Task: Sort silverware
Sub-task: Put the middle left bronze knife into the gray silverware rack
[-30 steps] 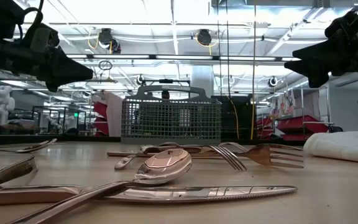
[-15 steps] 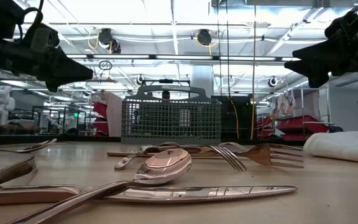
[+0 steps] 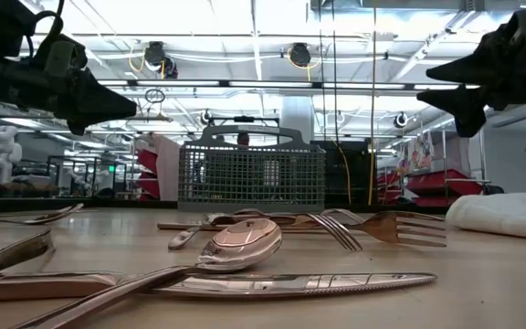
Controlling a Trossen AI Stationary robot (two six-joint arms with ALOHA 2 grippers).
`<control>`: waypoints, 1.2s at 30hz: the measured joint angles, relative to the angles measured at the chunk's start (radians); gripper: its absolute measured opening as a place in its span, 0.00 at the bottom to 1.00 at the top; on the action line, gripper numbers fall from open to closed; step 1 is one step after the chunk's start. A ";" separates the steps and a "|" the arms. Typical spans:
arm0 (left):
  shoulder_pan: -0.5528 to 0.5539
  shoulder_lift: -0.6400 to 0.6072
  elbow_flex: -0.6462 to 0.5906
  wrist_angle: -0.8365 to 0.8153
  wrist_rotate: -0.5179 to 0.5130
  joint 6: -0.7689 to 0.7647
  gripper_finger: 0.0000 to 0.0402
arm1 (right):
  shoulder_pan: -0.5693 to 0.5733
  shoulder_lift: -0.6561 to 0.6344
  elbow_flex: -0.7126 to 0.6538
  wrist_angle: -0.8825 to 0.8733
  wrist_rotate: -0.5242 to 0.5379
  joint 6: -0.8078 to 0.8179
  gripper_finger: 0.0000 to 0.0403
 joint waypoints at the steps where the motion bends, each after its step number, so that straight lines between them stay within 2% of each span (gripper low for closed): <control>1: 0.000 0.000 0.000 0.000 0.000 0.000 0.22 | 0.000 0.000 0.000 0.000 0.003 0.011 0.49; 20: 0.000 0.000 0.000 0.000 0.000 0.000 0.22 | 0.000 0.000 0.000 0.024 0.037 0.045 0.49; 25: 0.000 0.000 0.000 0.047 0.002 -0.002 0.22 | 0.000 0.000 0.001 0.024 0.036 0.065 0.49; 31: 0.000 0.000 0.000 0.134 0.015 -0.167 0.22 | 0.000 0.000 0.001 0.023 0.036 0.062 0.49; 34: 0.000 0.000 0.000 0.175 0.000 -0.180 0.22 | 0.000 0.000 0.001 0.023 0.036 0.058 0.49; 36: 0.000 0.000 0.000 0.173 -0.050 -0.182 0.22 | 0.000 0.000 0.001 0.023 0.037 0.058 0.49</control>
